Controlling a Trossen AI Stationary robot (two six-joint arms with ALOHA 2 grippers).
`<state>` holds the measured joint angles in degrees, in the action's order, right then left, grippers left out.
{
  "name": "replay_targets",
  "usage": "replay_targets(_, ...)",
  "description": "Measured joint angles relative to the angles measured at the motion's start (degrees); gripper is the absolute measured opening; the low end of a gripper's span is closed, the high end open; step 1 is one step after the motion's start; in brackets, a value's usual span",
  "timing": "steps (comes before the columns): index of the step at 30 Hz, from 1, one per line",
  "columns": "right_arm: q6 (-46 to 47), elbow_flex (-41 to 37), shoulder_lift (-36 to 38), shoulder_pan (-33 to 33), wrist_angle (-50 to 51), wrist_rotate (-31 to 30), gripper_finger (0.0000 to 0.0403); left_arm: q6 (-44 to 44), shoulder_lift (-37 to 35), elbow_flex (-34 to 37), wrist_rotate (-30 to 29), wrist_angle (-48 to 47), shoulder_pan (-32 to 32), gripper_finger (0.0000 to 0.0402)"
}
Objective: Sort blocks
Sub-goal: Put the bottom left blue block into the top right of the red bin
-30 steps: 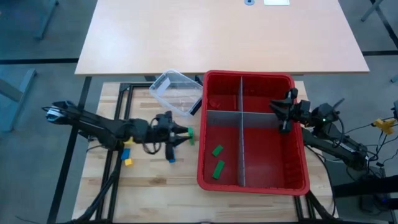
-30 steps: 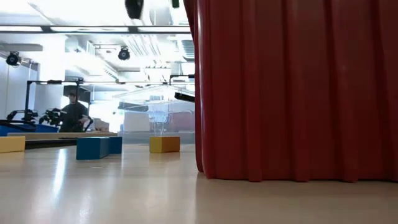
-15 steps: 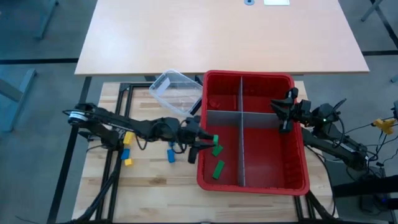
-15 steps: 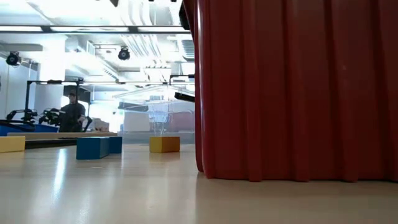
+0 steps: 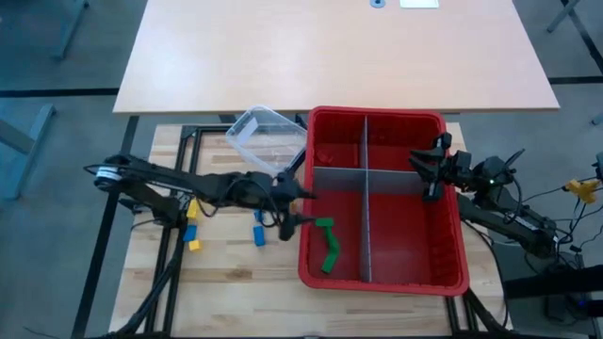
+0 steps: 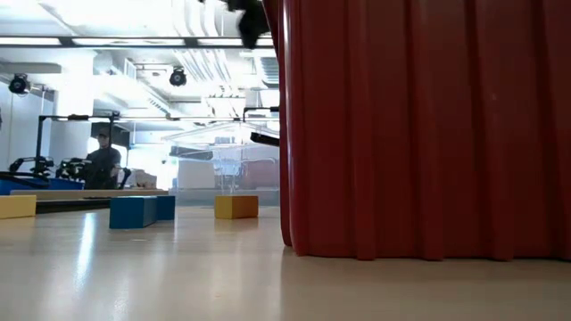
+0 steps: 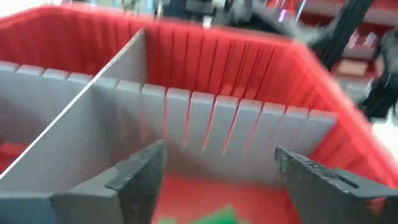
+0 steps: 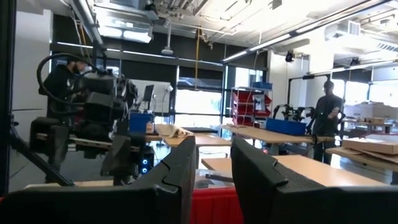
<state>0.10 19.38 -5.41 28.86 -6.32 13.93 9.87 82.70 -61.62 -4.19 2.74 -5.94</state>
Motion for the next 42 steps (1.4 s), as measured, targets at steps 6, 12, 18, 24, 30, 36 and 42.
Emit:
replay_targets(6, -0.2, 0.0, 0.0, 0.0, 0.1, 0.0, 0.0073, 3.6, -8.5, -5.7, -7.0, -32.5, -1.9, 0.0086)
replay_targets(12, -0.3, 0.0, 0.0, 0.0, 0.0, 0.0, 0.0062, 19.2, -12.1, -9.6, -9.6, -63.9, -2.9, 0.0003)
replay_targets(18, -0.3, 0.0, 0.0, 0.0, 0.0, 0.0, 0.0057, 27.9, -10.1, -5.3, 1.4, -78.6, -3.9, 0.0)
replay_targets(24, -0.1, 0.0, 0.0, 0.0, 0.1, 0.0, 0.0068, 26.5, -5.7, 2.3, 15.2, -79.9, -4.4, 0.0)
replay_targets(30, -0.1, 0.0, 0.0, 0.0, 0.1, 0.0, 0.0076, 25.6, 0.4, 8.3, 19.9, -83.8, -4.4, 0.0)
replay_targets(36, 0.3, 0.0, 0.0, 0.0, 0.1, 0.0, 0.0066, 24.4, 4.4, 12.9, 22.8, -83.3, -4.4, 0.0)
replay_targets(42, 0.3, 0.0, 0.0, 0.0, 0.1, 0.0, 0.0055, 23.9, 5.5, 18.2, 25.2, -82.7, -4.4, 0.0)
